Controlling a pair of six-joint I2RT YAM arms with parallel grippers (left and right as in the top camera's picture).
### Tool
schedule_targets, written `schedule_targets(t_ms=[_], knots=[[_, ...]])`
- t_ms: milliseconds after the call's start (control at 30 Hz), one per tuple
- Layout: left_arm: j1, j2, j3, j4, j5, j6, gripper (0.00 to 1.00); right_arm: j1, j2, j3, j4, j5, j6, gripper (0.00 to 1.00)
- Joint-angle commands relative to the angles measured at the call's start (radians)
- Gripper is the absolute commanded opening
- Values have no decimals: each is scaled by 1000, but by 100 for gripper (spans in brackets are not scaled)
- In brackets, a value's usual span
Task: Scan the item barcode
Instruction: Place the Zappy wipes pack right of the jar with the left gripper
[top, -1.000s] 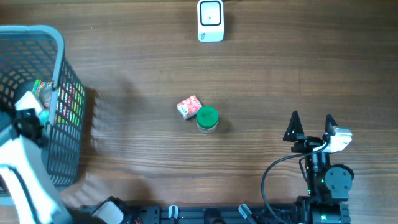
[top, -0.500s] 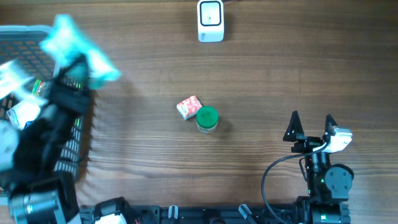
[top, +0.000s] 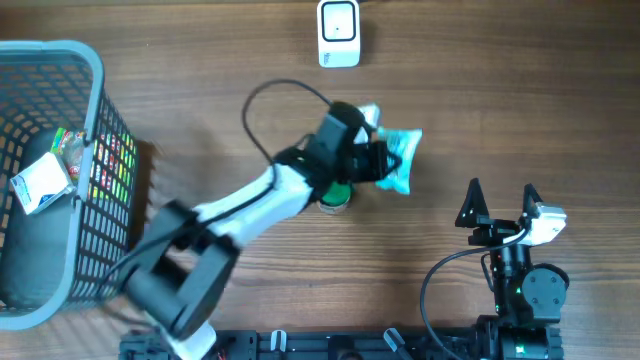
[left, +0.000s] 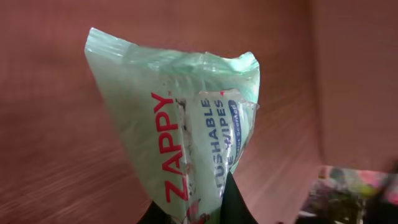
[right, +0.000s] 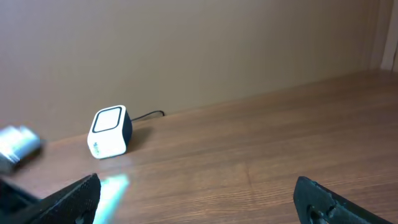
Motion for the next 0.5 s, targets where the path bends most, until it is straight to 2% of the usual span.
schedule_targets(t_ms=[0, 133, 200, 300, 333, 400, 433, 467], knots=[[-41, 56, 0, 21, -32, -38, 6, -3, -5, -1, 5, 13, 14, 100], [-88, 56, 0, 8, -122, -39, 14, -3, -5, -1, 5, 13, 14, 100], [-118, 49, 4, 6, -164, -38, 44, -3, -5, -1, 5, 13, 14, 100], [-121, 18, 37, -12, -185, -38, 77, -3, -5, -1, 5, 13, 14, 100], [-113, -7, 73, -43, -184, -37, 82, -3, -5, -1, 5, 13, 14, 100], [-99, -55, 168, -143, -185, -29, 85, -3, -5, -1, 5, 13, 14, 100], [-90, -82, 228, -213, -185, -2, 86, -3, -5, -1, 5, 13, 14, 100], [-77, -117, 318, -333, -220, 41, 91, -3, -5, -1, 5, 13, 14, 100]])
